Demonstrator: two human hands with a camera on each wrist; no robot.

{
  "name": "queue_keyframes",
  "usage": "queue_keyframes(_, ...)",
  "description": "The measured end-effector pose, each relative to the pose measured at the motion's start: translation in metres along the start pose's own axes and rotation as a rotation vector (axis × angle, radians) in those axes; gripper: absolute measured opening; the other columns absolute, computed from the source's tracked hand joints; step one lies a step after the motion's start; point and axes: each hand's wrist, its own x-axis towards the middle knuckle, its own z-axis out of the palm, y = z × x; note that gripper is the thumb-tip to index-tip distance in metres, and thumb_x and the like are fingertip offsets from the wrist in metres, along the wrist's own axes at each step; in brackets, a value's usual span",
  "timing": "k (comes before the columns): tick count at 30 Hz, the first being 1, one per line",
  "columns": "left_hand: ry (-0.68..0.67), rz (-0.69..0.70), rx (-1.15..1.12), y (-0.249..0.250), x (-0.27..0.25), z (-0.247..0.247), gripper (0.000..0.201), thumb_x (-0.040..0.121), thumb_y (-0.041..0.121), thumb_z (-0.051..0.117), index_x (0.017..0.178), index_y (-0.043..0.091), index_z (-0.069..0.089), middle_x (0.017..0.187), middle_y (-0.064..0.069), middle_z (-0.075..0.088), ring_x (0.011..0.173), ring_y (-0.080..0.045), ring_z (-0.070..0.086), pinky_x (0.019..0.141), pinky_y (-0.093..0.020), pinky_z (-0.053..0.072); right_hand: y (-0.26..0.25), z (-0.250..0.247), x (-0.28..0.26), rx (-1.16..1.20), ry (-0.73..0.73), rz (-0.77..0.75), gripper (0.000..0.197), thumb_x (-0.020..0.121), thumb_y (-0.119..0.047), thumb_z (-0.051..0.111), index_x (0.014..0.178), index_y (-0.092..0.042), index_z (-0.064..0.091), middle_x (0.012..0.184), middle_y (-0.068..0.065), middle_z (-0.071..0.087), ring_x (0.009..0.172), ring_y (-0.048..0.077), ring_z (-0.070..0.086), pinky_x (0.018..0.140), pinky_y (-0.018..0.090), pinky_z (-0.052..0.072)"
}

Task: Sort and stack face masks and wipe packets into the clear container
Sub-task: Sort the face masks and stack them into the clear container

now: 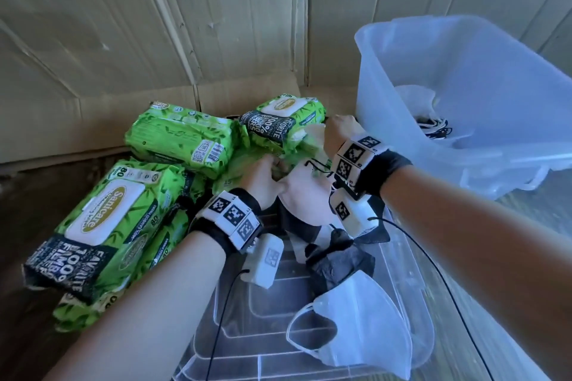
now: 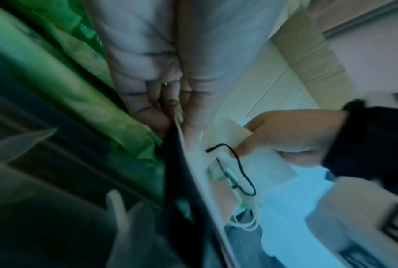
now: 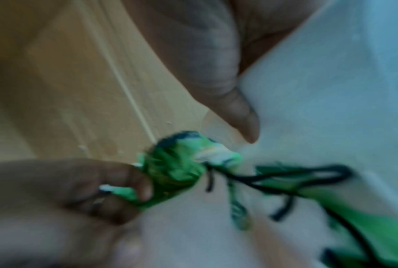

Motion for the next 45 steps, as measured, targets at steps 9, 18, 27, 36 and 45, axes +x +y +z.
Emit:
queue_keyframes(9,-0.002,0.347,-0.069,-0.003,-0.037,-0.021,0.031,0.086,-0.004,0.052,0.077,0.019,0.071,0.09,0.011,0.068,0.082,0.003,0.057,0.067,-0.002,0.038,0.012,-0.029,-0.117,0.131,0.28,-0.444,0.023,0.081,-0.011,0.065,0.104,-0.013,0.061,0.082,0.006,0.049,0.076,0.023,0.041,0.052,0.025,0.029)
queue_keyframes(18,-0.178,0.458,-0.323,0.005,-0.081,-0.034,0.032,0.078,0.051,0.051,0.062,0.031,0.07,0.074,0.013,0.068,0.081,-0.005,0.058,0.084,-0.028,0.041,0.01,-0.002,-0.182,-0.078,0.096,-0.452,0.042,0.058,-0.025,0.084,0.079,-0.025,0.048,0.072,0.001,0.053,0.067,0.02,0.045,0.051,0.019,0.031)
queue_keyframes(27,-0.329,0.578,-0.353,0.017,-0.095,-0.049,0.071,0.054,0.075,0.068,0.087,0.013,0.074,0.101,0.001,0.071,0.097,-0.012,0.063,0.096,-0.03,0.044,-0.008,-0.006,-0.183,-0.164,0.141,-0.387,0.041,0.06,-0.03,0.084,0.091,-0.014,0.064,0.064,-0.004,0.047,0.07,0.021,0.046,0.054,0.028,0.031)
queue_keyframes(36,-0.161,0.643,-0.283,0.005,-0.09,-0.058,0.027,0.072,-0.005,0.074,0.08,0.021,0.071,0.074,0.011,0.067,0.071,-0.001,0.059,0.073,-0.022,0.046,0.019,-0.012,-0.181,0.464,0.29,-0.395,0.023,0.067,-0.008,0.08,0.061,-0.014,0.058,0.059,0.003,0.052,0.054,0.007,0.043,0.056,0.022,0.033)
queue_keyframes(45,-0.254,0.676,-0.16,0.006,-0.104,-0.064,0.031,0.08,-0.006,0.064,0.083,0.025,0.068,0.065,0.02,0.061,0.058,0.012,0.05,0.059,-0.005,0.036,0.023,0.013,-0.191,1.099,0.238,-0.694,0.007,0.074,-0.015,0.069,0.073,-0.021,0.069,0.068,-0.009,0.065,0.062,0.005,0.056,0.057,0.015,0.045)
